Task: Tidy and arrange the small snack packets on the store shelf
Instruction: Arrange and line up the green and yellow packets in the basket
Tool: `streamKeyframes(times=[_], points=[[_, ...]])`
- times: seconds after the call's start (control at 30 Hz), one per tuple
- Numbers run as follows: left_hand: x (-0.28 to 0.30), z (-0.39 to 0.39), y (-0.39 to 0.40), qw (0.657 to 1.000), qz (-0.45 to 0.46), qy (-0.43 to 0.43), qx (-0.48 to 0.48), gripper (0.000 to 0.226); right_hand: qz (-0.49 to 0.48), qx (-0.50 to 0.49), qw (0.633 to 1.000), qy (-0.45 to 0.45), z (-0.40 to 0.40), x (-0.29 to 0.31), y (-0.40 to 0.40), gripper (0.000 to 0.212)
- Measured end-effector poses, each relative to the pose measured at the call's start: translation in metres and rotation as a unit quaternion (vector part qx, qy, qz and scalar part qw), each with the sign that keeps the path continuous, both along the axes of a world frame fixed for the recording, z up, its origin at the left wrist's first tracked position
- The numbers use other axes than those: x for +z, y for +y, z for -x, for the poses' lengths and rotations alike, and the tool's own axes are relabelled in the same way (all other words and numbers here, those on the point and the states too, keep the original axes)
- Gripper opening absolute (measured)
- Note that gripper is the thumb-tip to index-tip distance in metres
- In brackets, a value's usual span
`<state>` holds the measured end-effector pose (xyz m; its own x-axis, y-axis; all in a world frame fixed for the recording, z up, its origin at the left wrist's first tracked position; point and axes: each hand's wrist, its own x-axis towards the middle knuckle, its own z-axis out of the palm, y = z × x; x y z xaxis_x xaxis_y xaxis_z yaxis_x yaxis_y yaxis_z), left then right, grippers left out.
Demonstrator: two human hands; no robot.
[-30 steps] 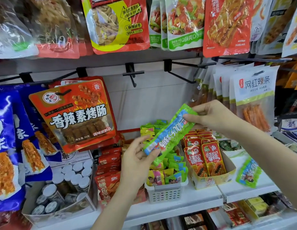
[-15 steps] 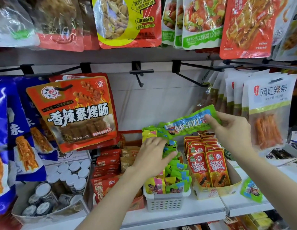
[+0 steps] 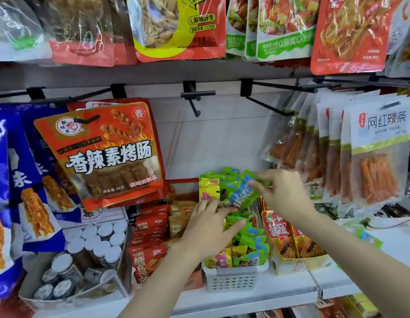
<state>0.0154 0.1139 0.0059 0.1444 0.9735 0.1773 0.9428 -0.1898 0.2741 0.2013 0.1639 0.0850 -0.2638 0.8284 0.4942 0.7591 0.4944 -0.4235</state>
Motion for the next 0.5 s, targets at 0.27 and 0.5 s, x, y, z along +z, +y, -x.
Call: streamKeyframes(times=[0.27,0.5], points=[[-0.002,0.002,-0.002,1.000,0.000,-0.025,0.003,0.062,0.183,0.040,0.968,-0.165,0.035,-0.029,0.020,0.032],[-0.003,0.002,-0.005,0.999,-0.006,-0.045,-0.002,0.054,0.128,-0.002,0.979,-0.160,0.037,-0.028,0.017,0.016]])
